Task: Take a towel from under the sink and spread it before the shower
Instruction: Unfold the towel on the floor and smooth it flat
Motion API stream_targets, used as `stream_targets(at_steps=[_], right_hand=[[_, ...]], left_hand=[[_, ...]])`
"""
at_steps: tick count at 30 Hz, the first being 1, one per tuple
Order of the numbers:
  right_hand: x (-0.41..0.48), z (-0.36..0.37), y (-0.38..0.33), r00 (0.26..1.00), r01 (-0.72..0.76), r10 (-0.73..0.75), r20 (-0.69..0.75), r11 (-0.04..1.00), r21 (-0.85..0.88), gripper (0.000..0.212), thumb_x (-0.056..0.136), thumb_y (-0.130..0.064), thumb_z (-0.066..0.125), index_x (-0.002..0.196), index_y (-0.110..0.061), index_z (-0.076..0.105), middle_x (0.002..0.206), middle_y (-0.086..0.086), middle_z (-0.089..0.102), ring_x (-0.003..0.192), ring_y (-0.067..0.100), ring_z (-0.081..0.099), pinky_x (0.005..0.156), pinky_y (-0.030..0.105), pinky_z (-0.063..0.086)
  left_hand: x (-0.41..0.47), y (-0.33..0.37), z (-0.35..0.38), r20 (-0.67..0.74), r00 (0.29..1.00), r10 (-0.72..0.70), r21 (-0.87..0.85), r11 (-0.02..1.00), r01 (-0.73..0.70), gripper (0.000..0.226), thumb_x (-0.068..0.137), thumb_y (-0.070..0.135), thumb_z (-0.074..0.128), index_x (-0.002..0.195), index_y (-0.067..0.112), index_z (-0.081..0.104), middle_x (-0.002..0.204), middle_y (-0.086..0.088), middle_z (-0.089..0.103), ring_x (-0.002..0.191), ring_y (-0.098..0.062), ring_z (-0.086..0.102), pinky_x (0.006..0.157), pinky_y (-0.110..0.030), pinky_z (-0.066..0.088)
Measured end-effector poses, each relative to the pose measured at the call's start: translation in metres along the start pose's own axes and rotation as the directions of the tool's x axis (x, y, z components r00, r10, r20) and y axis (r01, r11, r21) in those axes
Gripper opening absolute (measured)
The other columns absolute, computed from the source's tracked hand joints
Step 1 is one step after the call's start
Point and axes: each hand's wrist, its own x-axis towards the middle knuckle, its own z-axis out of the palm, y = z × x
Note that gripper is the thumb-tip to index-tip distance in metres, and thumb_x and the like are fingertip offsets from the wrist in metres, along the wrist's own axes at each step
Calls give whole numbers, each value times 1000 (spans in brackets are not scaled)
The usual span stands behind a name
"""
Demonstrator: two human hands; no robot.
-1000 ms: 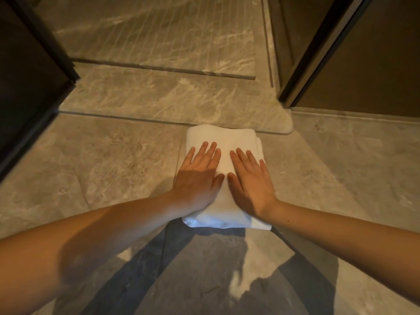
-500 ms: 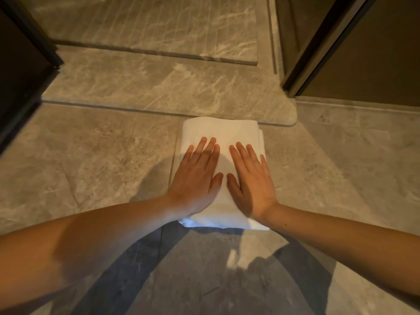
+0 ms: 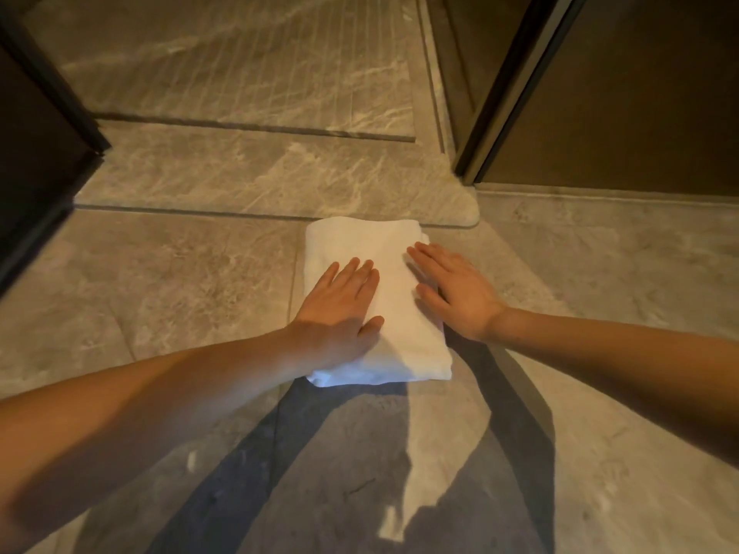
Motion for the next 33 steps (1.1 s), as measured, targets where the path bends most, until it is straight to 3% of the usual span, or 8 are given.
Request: stream_targets(at_steps=[8,13,18,22,24,27,30,33], right_hand=[[-34,-8,25,996,-73,75,-52,997,29,58,101,-32,44,154,-20,25,160,5,26,147,23,23,117,34,19],[-37,-2,32,993,-117,119,-10,986,117,60,101,-31,44,155,-24,20,162,1,22,147,19,23,114,25,19],[-32,-1,33,990,-125,135,-46,976,180,58,100,-26,45,155,-21,24,160,2,28,143,21,30,112,28,26],[-34,5,28,965,-144,220,-143,899,413,50,100,-19,46,149,-20,36,152,2,41,135,20,42,103,24,32],[-35,9,24,944,-167,281,-172,859,484,45,100,-21,46,145,-21,42,147,0,47,130,17,47,100,23,34],[-37,19,21,939,-204,313,-142,839,505,35,99,-20,47,133,-19,55,134,-1,57,120,17,54,95,21,37],[-39,22,14,972,-155,213,-101,900,407,35,98,-25,49,131,-19,57,132,-1,57,118,19,54,94,23,38],[-34,28,2,998,5,-13,65,992,127,58,98,-46,46,150,-23,35,156,1,33,141,20,32,112,28,25]], left_hand=[[-14,47,16,-43,961,271,26,962,-271,89,90,65,41,153,8,17,162,-13,15,149,-29,12,120,-39,3],[-11,50,27,-46,968,245,37,969,-244,88,88,59,54,152,8,21,161,-13,18,148,-31,15,119,-48,13],[-11,42,32,-170,958,229,-187,947,-260,62,97,46,47,149,15,33,158,-5,31,147,-21,23,119,-37,14],[-16,31,22,-249,967,-43,-680,719,-143,42,98,36,51,139,25,48,131,4,61,123,-4,51,101,-5,28],[-22,28,16,-303,923,-237,-836,531,-138,31,97,34,52,128,32,52,114,19,65,105,7,59,86,-2,36],[-28,27,9,-265,860,-436,-940,316,-129,21,96,32,51,115,38,58,104,23,67,102,7,59,85,-7,41],[-29,26,5,-163,804,-572,-980,186,-67,17,98,30,53,104,44,61,90,26,68,89,7,61,76,-8,43],[-27,24,3,-90,787,-611,-992,128,-14,14,98,31,53,106,37,63,92,18,69,89,4,62,78,-14,45]])
